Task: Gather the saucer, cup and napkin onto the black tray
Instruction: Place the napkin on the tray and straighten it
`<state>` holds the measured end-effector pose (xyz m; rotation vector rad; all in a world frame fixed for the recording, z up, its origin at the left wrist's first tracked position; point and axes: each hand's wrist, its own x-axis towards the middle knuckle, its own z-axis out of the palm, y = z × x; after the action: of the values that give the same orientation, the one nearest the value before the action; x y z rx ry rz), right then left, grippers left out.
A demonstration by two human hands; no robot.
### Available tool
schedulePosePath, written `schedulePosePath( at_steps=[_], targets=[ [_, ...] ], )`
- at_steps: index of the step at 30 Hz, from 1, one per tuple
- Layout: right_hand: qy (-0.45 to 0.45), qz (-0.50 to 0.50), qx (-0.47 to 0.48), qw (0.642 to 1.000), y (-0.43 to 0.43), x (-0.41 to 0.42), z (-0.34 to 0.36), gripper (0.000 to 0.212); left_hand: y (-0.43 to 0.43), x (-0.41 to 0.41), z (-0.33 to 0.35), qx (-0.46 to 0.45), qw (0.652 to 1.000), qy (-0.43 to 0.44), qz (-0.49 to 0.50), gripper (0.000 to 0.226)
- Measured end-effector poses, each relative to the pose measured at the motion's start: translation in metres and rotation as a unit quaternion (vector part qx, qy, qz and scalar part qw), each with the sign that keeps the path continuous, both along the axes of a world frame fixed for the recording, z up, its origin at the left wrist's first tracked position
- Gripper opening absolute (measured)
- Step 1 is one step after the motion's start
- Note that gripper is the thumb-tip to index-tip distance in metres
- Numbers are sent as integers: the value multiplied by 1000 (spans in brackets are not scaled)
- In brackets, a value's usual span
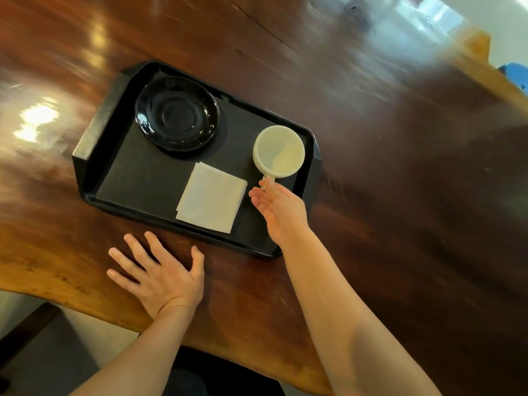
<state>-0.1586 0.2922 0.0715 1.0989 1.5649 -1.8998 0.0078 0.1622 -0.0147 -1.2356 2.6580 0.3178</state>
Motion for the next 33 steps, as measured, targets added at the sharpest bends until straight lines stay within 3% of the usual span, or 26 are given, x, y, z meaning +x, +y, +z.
schedulePosePath(
  at_steps=[12,27,31,33],
  targets=[
    [-8,-22,14,1000,17,-27,2,11,1,1,3,7,1000,1,-1,94],
    [-6,-15,4,1000,21,-31,2,38,1,0,4,9,1000,0,1,93],
    [12,19,71,997,17,-22,5,52,1,0,3,9,1000,-5,0,94],
    [19,40,141,989,15,-14,7,47,1,0,3,10,1000,-8,0,93]
  ],
)
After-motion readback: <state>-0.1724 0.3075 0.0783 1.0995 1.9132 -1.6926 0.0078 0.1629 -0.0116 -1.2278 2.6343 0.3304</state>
